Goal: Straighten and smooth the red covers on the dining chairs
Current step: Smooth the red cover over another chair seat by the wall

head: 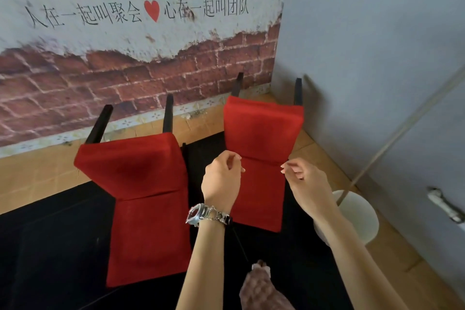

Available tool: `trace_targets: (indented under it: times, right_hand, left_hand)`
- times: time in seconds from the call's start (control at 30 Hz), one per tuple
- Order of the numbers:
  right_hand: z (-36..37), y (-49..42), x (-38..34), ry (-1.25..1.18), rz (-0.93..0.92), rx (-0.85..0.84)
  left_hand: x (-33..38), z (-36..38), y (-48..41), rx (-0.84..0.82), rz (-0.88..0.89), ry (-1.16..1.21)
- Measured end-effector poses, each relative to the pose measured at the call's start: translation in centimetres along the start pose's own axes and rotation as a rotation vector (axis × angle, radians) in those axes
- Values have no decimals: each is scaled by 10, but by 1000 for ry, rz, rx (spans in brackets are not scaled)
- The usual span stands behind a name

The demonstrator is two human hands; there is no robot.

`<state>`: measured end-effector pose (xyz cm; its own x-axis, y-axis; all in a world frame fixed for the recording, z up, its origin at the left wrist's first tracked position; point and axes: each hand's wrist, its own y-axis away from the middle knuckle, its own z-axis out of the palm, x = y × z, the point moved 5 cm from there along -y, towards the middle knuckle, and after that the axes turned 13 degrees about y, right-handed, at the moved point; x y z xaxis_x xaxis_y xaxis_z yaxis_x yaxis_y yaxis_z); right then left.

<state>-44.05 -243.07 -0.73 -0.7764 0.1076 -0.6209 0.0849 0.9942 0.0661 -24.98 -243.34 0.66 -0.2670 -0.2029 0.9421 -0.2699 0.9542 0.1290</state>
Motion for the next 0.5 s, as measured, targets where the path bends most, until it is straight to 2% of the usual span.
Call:
trace_targets:
  times: [0.27, 0.5]
  right_hand:
    - [22, -115, -2, 47, -7, -44]
    - [59, -181, -3, 171, -47, -89]
  left_hand:
    - [2, 39, -108, -11, -61, -42]
    - [-26, 44, -175, -1, -93, -83]
